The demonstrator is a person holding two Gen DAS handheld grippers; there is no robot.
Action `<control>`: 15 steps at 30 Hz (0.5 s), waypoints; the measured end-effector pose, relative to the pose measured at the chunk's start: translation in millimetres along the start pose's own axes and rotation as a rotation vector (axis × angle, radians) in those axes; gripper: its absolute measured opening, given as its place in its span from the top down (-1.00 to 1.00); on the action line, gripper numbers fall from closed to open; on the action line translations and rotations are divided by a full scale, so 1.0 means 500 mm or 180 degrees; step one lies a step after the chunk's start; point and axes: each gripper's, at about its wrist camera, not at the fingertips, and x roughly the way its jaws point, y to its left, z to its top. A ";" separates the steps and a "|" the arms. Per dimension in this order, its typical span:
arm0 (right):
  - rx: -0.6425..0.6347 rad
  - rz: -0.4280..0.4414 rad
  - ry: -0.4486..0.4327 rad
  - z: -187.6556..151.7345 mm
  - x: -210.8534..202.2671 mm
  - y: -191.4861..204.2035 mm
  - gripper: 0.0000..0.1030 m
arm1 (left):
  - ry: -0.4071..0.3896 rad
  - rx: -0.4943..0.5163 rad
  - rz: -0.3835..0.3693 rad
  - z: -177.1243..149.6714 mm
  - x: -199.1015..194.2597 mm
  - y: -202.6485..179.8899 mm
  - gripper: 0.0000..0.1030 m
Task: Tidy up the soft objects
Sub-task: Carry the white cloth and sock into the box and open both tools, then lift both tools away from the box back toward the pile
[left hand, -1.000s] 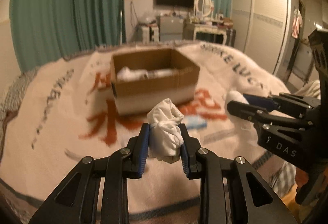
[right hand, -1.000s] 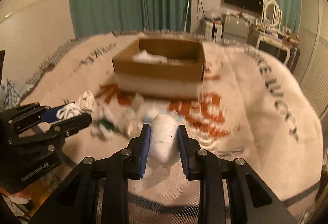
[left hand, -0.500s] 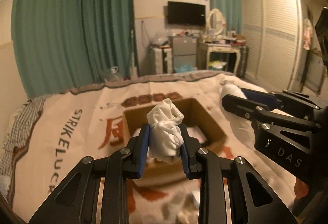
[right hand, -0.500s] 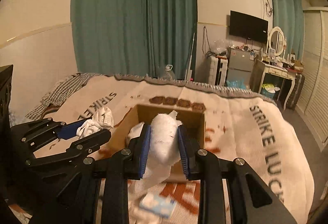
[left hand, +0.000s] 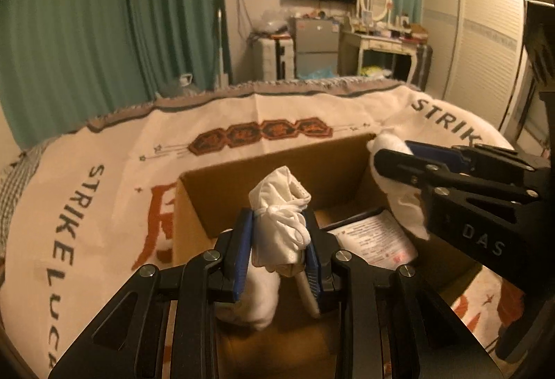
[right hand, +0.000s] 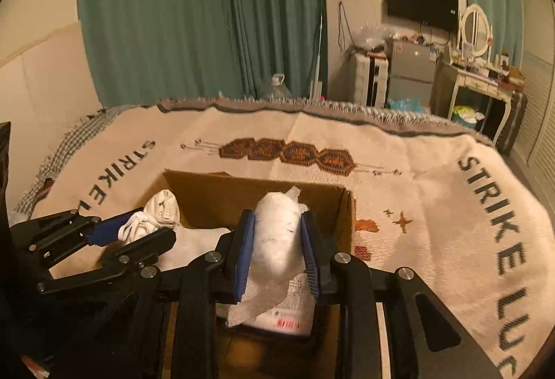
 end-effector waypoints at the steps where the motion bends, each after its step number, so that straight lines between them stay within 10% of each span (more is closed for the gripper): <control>1: 0.0021 0.0008 0.0010 -0.004 0.012 -0.003 0.48 | 0.0010 -0.0013 -0.0063 0.000 0.001 -0.001 0.47; 5: 0.0090 0.0022 0.0016 -0.007 0.021 -0.011 0.18 | -0.0061 0.0064 0.0006 0.005 -0.020 -0.019 0.39; 9: 0.0085 -0.0090 -0.0109 -0.002 -0.033 -0.001 -0.12 | -0.0168 0.0165 0.0123 0.016 -0.061 -0.032 -0.37; 15: -0.0049 -0.0380 -0.0295 0.036 -0.200 0.028 -0.22 | -0.0548 0.0116 0.0236 0.051 -0.250 -0.030 -0.44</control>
